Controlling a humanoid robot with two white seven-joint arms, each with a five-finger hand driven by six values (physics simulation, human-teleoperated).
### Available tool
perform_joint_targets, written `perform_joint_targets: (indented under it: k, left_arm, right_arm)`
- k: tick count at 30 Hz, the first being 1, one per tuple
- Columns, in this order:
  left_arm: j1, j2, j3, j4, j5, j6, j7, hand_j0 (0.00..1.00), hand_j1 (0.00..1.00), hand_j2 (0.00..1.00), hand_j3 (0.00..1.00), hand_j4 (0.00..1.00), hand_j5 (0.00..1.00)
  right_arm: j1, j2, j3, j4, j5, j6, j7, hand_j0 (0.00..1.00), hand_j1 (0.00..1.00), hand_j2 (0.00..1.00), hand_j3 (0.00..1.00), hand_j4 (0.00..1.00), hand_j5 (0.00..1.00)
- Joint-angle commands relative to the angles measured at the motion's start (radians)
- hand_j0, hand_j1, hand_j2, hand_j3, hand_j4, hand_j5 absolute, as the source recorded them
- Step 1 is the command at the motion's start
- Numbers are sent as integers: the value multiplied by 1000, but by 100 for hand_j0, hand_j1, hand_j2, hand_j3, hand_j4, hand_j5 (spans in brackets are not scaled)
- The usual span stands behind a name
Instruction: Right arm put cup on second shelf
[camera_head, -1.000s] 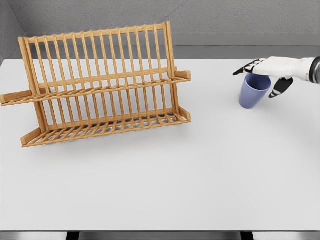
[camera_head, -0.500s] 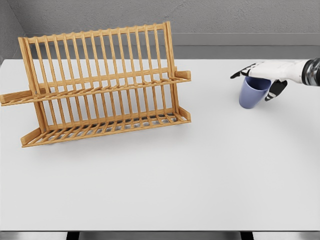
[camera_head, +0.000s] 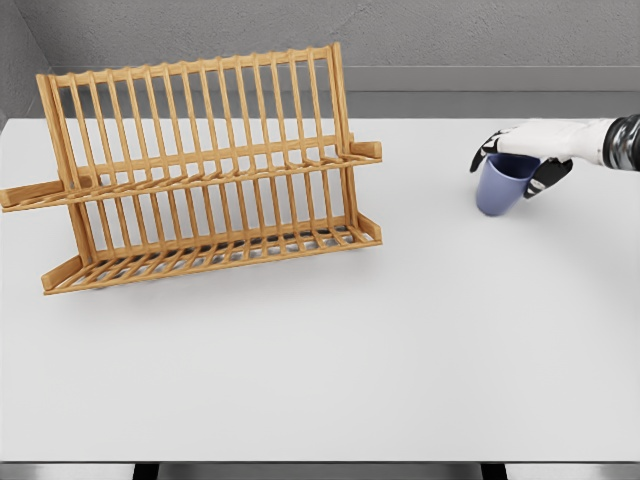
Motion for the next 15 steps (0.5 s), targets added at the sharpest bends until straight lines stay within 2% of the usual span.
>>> perform_joint_targets:
  k: [1, 15]
  left_arm:
    - [0, 0, 0, 0, 0, 0, 0, 100, 100, 100, 100, 100, 100]
    - [0, 0, 0, 0, 0, 0, 0, 100, 100, 100, 100, 100, 100]
  right_arm:
    - [0, -1, -6, -4, -5, 2, 1, 66, 66, 66, 66, 66, 66]
    - [-60, 0, -12, -5, -5, 2, 1, 65, 65, 65, 65, 65, 65]
